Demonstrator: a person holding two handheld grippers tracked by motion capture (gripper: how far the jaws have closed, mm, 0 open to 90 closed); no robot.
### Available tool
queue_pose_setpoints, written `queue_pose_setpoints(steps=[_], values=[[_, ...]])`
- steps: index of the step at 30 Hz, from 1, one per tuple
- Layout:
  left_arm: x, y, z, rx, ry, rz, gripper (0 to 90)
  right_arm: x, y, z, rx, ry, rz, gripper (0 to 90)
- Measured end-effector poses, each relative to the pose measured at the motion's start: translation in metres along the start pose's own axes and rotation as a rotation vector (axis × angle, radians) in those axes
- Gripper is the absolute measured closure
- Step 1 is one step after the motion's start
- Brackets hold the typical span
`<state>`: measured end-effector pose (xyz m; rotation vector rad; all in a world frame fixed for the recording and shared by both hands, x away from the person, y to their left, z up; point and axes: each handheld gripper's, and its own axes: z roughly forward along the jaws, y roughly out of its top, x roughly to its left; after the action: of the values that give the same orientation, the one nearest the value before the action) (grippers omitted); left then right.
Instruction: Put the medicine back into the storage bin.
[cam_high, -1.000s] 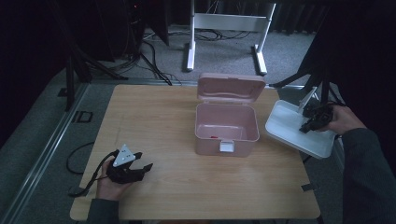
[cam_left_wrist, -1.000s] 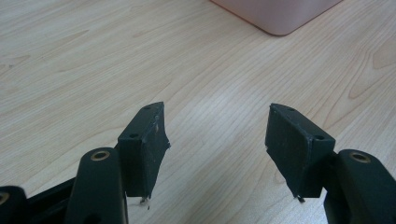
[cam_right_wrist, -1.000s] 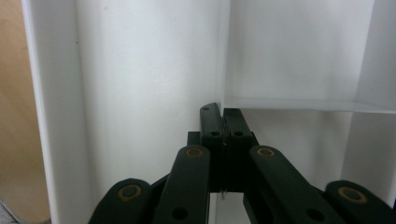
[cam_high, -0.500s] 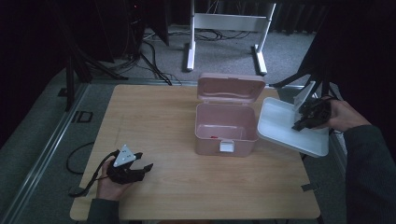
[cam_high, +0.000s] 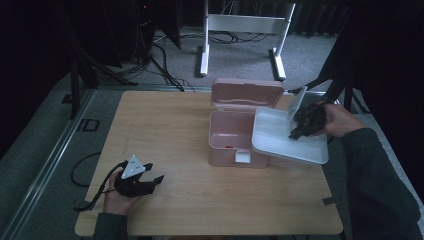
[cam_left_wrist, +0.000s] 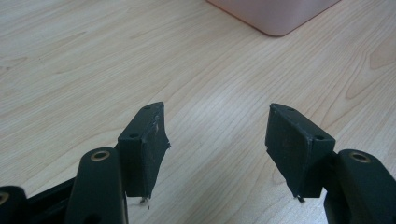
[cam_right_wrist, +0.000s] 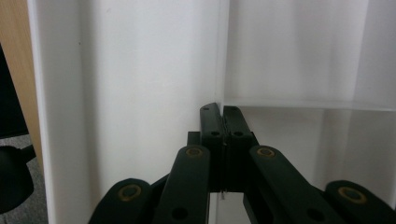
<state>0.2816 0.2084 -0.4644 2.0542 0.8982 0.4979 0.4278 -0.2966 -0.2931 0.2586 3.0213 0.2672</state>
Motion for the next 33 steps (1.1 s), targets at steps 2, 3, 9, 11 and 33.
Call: queue_pose_setpoints(steps=[2, 3, 9, 11, 33], values=[[0.000, 0.000, 0.000, 0.000, 0.000, -0.002, 38.3, 0.001, 0.010, 0.004, 0.000, 0.003, -0.019, 89.7], [0.000, 0.000, 0.001, 0.002, -0.001, -0.001, 38.3, 0.002, 0.021, 0.006, -0.018, 0.002, -0.036, 89.8], [0.000, 0.000, 0.000, 0.001, -0.001, 0.000, 38.3, 0.000, 0.049, 0.013, -0.006, 0.003, -0.051, 89.7], [0.000, 0.000, 0.000, 0.001, -0.002, 0.000, 38.3, -0.001, 0.057, 0.016, -0.004, 0.005, -0.060, 89.8], [0.000, 0.001, 0.001, -0.003, -0.008, 0.002, 38.3, -0.018, 0.127, 0.046, -0.007, 0.001, -0.156, 89.7]])
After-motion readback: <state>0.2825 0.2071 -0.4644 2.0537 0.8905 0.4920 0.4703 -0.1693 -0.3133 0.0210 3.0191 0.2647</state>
